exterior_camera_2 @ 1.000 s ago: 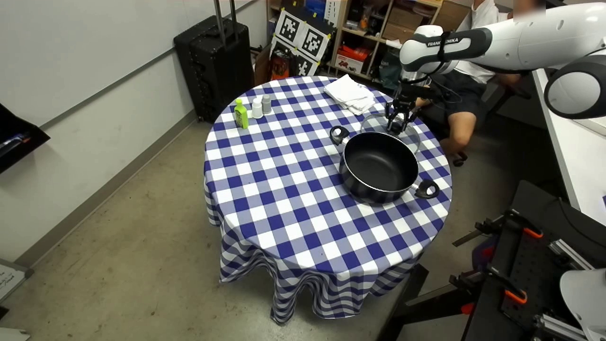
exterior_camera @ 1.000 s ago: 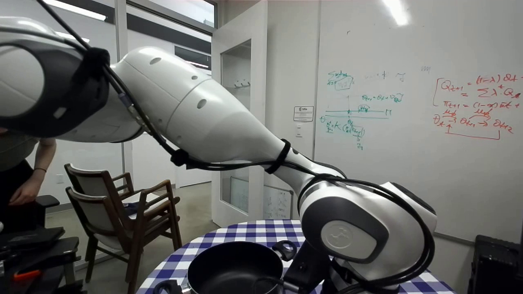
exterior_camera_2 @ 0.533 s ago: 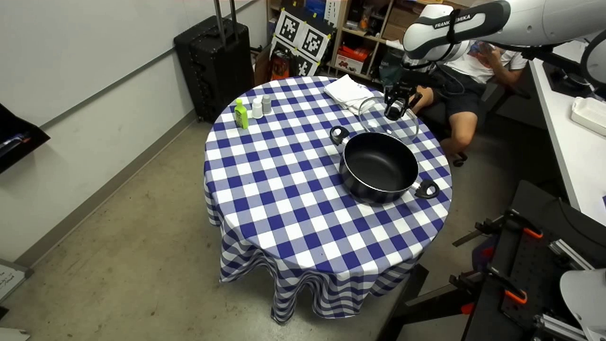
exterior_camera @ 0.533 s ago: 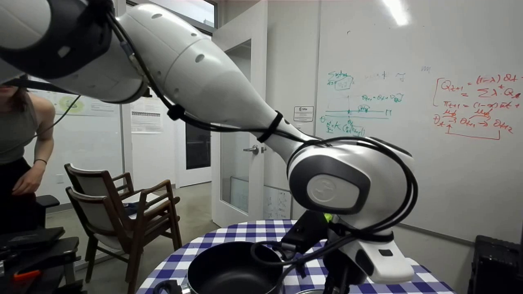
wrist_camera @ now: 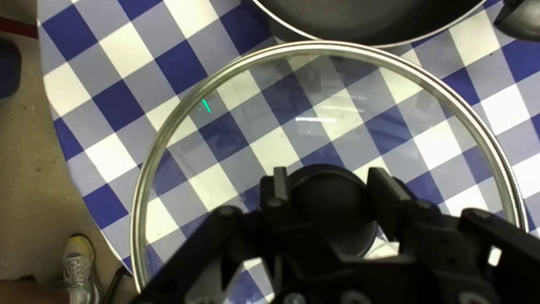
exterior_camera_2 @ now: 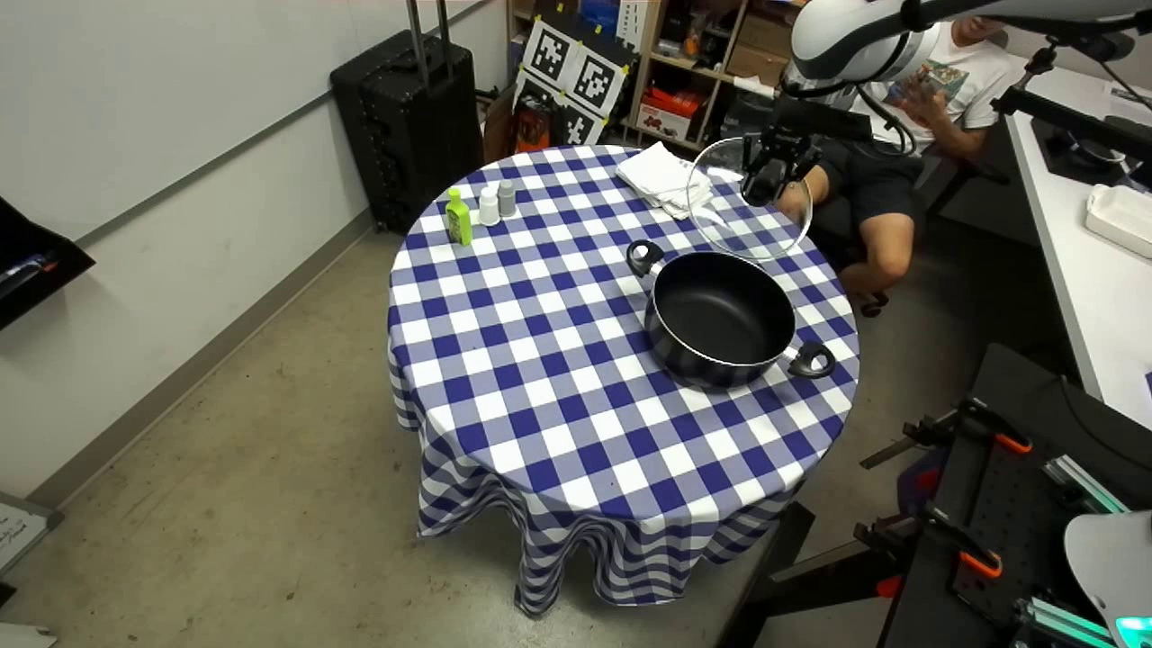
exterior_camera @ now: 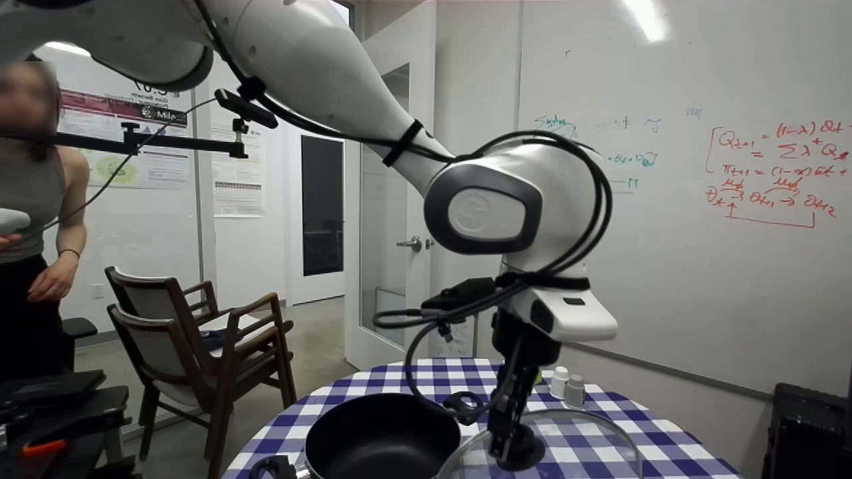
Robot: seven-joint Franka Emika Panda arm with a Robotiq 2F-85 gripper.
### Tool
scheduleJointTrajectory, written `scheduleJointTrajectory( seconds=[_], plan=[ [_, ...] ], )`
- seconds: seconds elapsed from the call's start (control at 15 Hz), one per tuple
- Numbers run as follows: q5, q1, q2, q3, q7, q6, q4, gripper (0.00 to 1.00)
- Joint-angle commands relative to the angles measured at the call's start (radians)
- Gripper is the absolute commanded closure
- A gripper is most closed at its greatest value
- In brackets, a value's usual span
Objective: Put the lid on the pot
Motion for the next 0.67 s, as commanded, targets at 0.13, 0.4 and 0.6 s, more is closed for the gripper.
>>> scheduleJointTrajectory(
  seconds=[0.13,0.4,0.6],
  plan=[
    [-0.061,0.124,-0.300,-0.019,0.014,0.040,-0.307,0.76],
    [-0.093,0.206,-0.439,0.025,0.019,0.011,-0.421,0.76],
    [-0.068,0.242,-0.473,0.078,0.009,0.006,-0.446,0.76]
  ],
)
